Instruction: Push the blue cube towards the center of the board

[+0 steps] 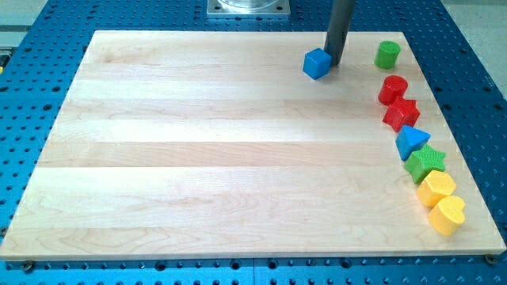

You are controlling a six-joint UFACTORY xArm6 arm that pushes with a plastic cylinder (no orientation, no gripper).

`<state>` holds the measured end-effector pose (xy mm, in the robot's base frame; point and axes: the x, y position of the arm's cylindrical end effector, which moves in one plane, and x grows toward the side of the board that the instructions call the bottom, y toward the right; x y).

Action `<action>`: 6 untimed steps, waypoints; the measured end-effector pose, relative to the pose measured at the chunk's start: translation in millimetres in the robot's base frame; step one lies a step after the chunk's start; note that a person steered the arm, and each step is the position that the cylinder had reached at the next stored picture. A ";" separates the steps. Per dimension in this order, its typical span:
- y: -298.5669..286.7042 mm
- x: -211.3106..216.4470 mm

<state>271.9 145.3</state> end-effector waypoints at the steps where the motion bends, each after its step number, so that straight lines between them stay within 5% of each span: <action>1: 0.0 -0.2; 5: 12.6 -5.1; 6: -26.0 19.9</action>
